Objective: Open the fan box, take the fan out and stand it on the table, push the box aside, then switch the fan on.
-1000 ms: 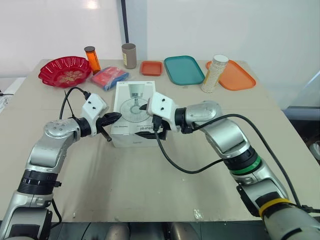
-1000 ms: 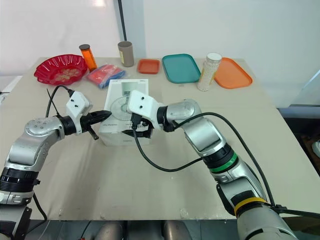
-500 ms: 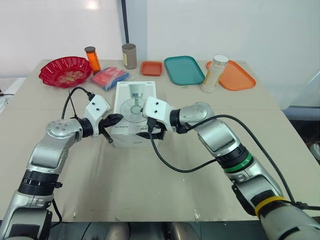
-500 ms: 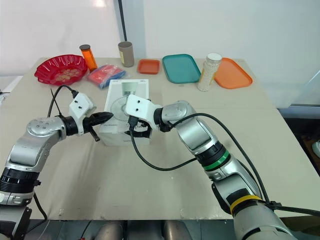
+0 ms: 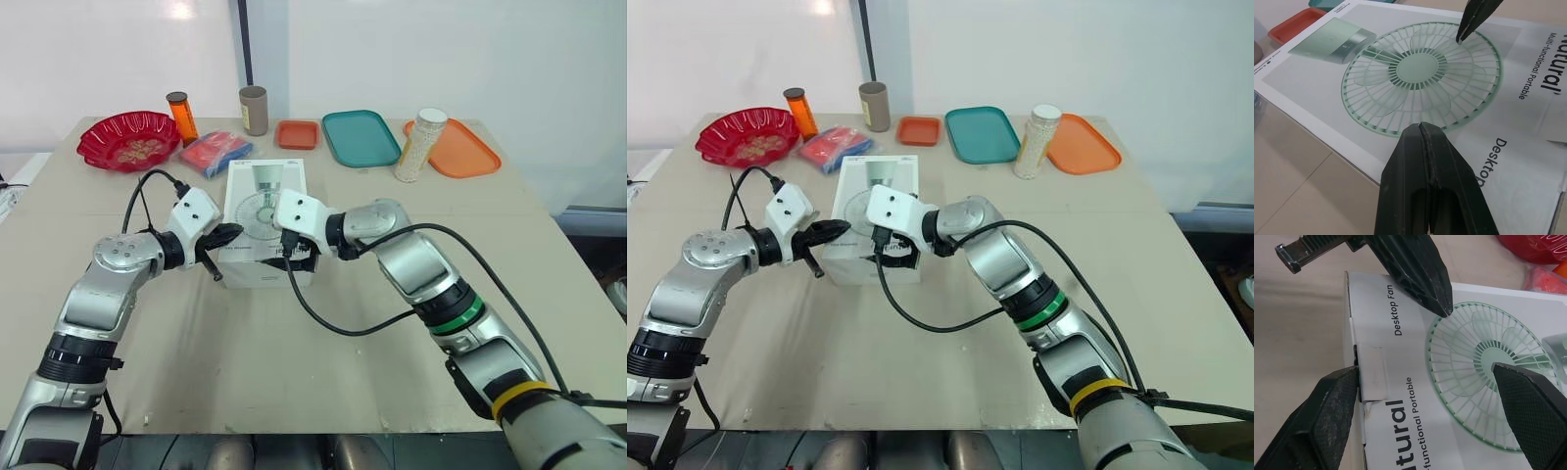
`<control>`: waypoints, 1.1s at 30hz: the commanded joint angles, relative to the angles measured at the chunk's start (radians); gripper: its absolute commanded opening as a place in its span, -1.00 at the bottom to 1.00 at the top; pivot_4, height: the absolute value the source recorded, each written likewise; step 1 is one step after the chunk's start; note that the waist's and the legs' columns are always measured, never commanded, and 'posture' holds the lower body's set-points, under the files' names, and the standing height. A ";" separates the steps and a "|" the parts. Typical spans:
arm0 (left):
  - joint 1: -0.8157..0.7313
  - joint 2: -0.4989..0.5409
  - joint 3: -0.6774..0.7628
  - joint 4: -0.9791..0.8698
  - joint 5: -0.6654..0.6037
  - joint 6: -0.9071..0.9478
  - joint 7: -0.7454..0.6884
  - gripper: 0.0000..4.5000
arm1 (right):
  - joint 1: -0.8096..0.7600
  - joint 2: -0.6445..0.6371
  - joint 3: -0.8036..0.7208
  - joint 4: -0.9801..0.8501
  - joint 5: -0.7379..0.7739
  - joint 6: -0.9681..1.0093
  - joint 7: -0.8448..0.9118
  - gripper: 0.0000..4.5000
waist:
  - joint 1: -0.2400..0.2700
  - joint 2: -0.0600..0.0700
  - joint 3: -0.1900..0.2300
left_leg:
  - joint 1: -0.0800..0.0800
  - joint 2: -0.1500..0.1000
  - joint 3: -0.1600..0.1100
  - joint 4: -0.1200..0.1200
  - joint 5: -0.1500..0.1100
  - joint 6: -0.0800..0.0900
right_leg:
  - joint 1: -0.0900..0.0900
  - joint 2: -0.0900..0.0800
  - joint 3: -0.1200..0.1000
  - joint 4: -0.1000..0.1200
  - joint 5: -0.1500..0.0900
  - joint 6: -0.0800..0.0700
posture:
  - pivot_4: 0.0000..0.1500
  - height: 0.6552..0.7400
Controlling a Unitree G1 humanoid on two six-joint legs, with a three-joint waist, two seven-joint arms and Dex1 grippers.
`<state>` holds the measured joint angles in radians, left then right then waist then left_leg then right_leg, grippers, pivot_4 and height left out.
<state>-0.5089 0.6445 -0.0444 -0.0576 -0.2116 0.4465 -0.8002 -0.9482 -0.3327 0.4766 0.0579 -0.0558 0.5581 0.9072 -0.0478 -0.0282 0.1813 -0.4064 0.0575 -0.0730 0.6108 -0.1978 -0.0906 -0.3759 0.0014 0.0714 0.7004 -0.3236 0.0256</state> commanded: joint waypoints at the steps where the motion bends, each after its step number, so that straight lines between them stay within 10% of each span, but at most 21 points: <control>1: 0.032 0.008 -0.038 0.017 0.019 -0.007 -0.031 -0.98 | -0.051 -0.002 -0.056 0.018 -0.018 -0.003 -0.044 0.97 | 0.000 0.000 0.000 | 0.000 0.000 0.000 0.000 0.000 0.000 | 0.000 0.000 0.000 0.000 0.000 0.000 | 1.00 1.00; 33: 0.053 0.020 -0.036 0.028 0.060 -0.072 -0.042 -0.98 | -0.008 -0.038 -0.214 -0.031 0.227 0.094 0.096 0.97 | 0.000 0.001 -0.001 | 0.002 0.000 0.000 -0.001 -0.001 0.001 | 0.002 0.000 0.000 -0.001 0.000 0.000 | 1.00 1.00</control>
<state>-0.4807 0.6453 -0.0596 -0.0573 -0.1654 0.3496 -0.8183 -1.0007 -0.3262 0.3191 0.1581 0.0808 0.6470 0.9174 -0.0479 -0.0276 0.1807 -0.4047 0.0574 -0.0729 0.6101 -0.1983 -0.0897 -0.3744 0.0014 0.0715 0.6998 -0.3238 0.0257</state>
